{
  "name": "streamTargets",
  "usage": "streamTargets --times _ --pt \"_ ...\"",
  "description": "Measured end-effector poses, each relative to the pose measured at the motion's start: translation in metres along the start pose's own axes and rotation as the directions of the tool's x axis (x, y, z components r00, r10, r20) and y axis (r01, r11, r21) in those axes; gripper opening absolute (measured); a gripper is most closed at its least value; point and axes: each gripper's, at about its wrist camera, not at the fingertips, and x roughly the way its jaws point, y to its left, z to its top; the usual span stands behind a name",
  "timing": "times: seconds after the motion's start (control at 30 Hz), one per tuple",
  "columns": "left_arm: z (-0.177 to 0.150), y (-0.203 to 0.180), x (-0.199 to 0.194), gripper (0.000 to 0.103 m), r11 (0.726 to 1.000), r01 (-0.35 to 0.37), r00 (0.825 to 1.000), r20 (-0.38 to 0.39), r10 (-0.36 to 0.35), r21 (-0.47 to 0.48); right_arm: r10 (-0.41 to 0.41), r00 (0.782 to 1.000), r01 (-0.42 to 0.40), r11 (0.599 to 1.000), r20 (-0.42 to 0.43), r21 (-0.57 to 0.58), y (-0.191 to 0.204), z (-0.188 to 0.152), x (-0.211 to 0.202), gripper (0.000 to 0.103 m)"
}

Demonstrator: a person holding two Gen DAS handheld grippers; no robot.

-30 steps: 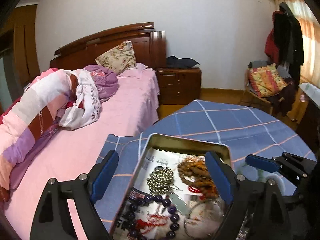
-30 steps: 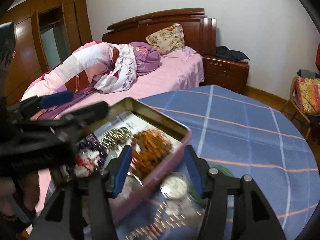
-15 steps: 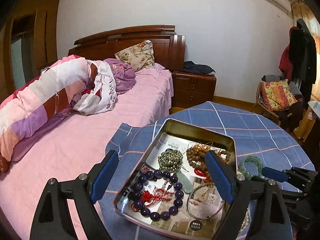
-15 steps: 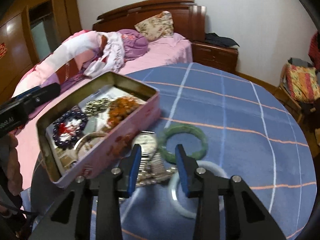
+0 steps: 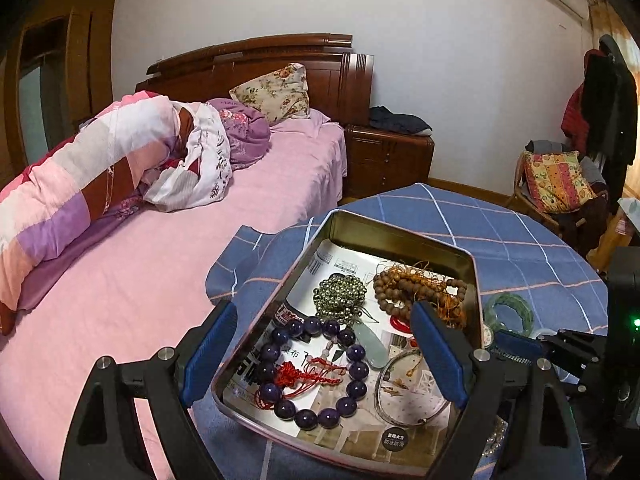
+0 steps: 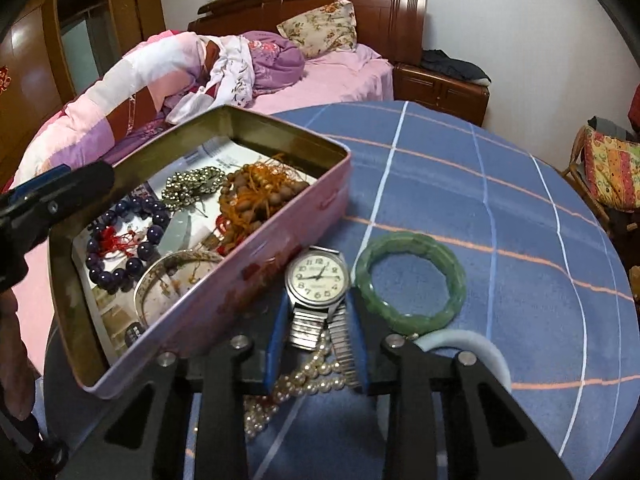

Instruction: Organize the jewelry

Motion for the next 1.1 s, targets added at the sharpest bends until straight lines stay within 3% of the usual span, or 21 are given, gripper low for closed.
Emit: streamTargets --times 0.3,0.7,0.77,0.87,1.0,1.1 --pt "0.002 -0.004 -0.013 0.088 1.0 0.02 1.0 0.016 -0.02 -0.006 0.036 0.999 -0.036 0.999 0.003 0.011 -0.012 -0.019 -0.021 0.02" --pt "-0.001 -0.045 -0.032 0.088 0.992 0.103 0.994 0.022 -0.105 0.078 0.017 1.0 -0.016 0.999 -0.011 0.033 -0.028 -0.04 -0.043 0.019" --pt "-0.004 -0.054 -0.036 0.088 0.988 0.118 0.992 0.024 -0.121 0.1 0.056 0.998 -0.057 0.996 0.019 0.066 -0.034 -0.04 -0.049 0.02" --pt "-0.009 -0.07 -0.041 0.088 0.98 0.147 0.989 0.014 -0.15 0.136 0.055 0.995 -0.065 0.99 0.082 0.125 -0.048 -0.037 -0.065 0.023" --pt "-0.022 -0.089 -0.05 0.088 0.968 0.176 0.984 0.006 -0.18 0.181 -0.047 0.996 0.035 0.989 0.076 0.144 -0.062 -0.041 -0.075 0.025" --pt "-0.033 -0.105 -0.051 0.088 0.956 0.202 0.979 -0.013 -0.204 0.214 -0.088 0.996 0.081 0.981 0.034 0.179 -0.076 -0.054 -0.072 0.043"
